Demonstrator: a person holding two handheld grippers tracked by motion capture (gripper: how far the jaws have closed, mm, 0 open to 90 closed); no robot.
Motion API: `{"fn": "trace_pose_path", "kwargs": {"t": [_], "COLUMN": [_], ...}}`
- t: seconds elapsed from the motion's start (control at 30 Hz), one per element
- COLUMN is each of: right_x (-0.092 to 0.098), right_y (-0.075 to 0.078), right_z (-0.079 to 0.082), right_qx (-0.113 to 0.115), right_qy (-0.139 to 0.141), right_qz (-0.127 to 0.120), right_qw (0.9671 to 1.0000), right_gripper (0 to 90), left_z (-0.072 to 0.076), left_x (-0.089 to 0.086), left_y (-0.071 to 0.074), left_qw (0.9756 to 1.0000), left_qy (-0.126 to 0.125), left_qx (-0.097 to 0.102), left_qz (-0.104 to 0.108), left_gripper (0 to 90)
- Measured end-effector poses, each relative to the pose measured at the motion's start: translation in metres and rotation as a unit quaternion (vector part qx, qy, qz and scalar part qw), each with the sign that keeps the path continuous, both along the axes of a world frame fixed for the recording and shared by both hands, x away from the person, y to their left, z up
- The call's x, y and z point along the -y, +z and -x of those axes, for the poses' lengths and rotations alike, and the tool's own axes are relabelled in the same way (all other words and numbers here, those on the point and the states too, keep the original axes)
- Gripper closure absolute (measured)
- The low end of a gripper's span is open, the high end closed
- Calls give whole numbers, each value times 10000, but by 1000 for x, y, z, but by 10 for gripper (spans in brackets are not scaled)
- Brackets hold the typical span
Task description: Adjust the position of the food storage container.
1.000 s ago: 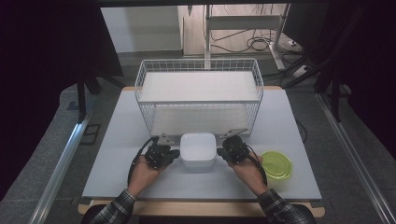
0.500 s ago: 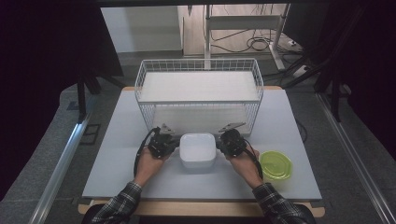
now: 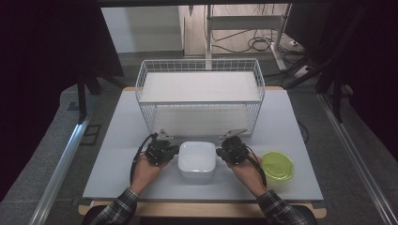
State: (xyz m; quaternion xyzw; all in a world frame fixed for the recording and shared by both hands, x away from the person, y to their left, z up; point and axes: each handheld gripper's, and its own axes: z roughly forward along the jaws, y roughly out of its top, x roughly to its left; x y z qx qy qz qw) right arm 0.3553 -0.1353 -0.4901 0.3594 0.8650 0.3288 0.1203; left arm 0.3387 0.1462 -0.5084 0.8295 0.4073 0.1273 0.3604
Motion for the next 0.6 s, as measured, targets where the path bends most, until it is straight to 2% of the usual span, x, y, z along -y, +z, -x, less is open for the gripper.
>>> {"fn": "trace_pose_path", "kwargs": {"t": [0.07, 0.13, 0.27, 0.43, 0.53, 0.6], "right_x": [1, 8, 17, 24, 28, 30], "right_y": [2, 9, 17, 21, 20, 18], "right_z": [1, 7, 18, 33, 39, 43], "right_qx": [64, 262, 479, 489, 489, 417], "right_qy": [-11, -7, 28, 160, 235, 279], "right_qz": [4, -60, -262, -557, -670, -822], "right_qw": [10000, 9996, 9985, 9971, 9963, 9953], "right_gripper": [880, 822, 688, 516, 373, 276], "left_z": [1, 10, 23, 38, 45, 50], "left_x": [-2, -15, -22, -24, -26, -28], "left_y": [1, 9, 16, 12, 12, 11], "left_qw": [10000, 9996, 9986, 9983, 9978, 9971], "left_qy": [58, 73, -16, -198, -218, -255], "left_qx": [30, 146, 397, 513, 548, 641], "left_qz": [1, 233, 346, 209, 300, 323], "left_gripper": [786, 702, 513, 273, 131, 94]}}
